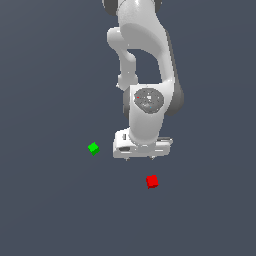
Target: Stack the red cube on top of the green cube.
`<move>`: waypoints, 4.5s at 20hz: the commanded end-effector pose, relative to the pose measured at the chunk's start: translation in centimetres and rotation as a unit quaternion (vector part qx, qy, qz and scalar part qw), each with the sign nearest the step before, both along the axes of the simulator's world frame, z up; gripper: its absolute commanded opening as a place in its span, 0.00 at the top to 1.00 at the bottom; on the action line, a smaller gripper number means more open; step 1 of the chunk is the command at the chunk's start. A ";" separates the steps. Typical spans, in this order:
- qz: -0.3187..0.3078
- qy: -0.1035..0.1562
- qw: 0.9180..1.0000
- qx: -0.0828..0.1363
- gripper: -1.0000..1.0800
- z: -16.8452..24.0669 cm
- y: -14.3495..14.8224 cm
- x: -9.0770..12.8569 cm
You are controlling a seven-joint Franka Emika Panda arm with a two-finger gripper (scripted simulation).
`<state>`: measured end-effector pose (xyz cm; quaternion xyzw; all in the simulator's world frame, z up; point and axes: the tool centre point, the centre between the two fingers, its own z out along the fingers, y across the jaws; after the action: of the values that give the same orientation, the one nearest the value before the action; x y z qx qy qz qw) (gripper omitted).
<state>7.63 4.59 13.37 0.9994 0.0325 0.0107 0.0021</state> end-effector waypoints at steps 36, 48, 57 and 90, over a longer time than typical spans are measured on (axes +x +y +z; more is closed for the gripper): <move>0.041 0.011 0.999 0.001 0.04 -10.0 5.8 5.7; 0.041 0.011 0.999 0.001 1.00 -11.4 5.8 5.9; 0.041 0.011 0.999 0.001 1.00 -11.4 5.8 5.9; 0.041 0.010 0.999 0.001 1.00 -1.5 5.4 5.6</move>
<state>13.28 10.18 11.87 0.9973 0.0736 -0.0001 -0.0001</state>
